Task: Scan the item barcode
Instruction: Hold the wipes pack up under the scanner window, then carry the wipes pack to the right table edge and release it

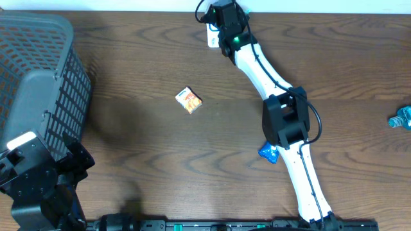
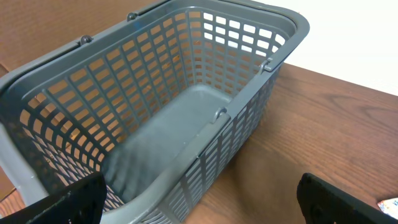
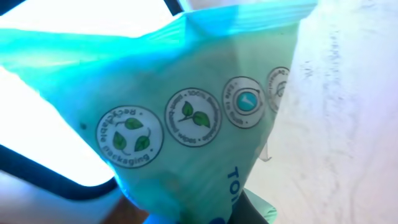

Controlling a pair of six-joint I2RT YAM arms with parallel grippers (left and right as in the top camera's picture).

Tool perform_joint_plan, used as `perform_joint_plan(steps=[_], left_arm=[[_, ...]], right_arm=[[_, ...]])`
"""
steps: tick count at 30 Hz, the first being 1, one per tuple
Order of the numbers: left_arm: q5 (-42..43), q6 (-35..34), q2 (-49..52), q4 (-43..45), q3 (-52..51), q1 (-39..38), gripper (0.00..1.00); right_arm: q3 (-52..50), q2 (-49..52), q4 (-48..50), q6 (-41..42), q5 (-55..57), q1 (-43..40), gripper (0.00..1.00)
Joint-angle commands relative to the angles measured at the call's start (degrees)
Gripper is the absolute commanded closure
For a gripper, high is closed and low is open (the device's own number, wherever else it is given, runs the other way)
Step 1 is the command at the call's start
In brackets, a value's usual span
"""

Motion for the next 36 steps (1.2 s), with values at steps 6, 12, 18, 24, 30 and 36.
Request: perform_joint_plan(steps=[6,12,18,24,30,36], left_arm=[[-0.2,-0.28,-0.02,-0.13,-0.17,0.24,0.02],[-0.2,-0.28,-0.02,-0.13,-0.17,0.24,0.02],[-0.2,-0.28,-0.02,-0.13,-0.17,0.24,0.02],[-0.2,-0.28,-0.02,-0.13,-0.17,0.24,0.02],[-0.2,-0.28,-0.02,-0.13,-0.17,0.24,0.02],[-0.2,-0.28,-0.02,-0.13,-0.17,0.24,0.02]], right_arm=[[-0.24,1.4,-1.66,3.72,-1.46,0.61,0.99],[-0.24,-4.28,-9.33,3.93,0.76,1.03,0.99],[-0.24,-17.53,-40.41,21.44,-3.58,-1.62,0.99],[-0.24,-23.58,-63.39,46.75,-3.39,-11.02,0.99],[-3.48,-23.47,-70.42,68.08,4.15,-26.6,0.99],[-14.97,-23.47,-63.95,80.59,3.76,-40.15,0.99]])
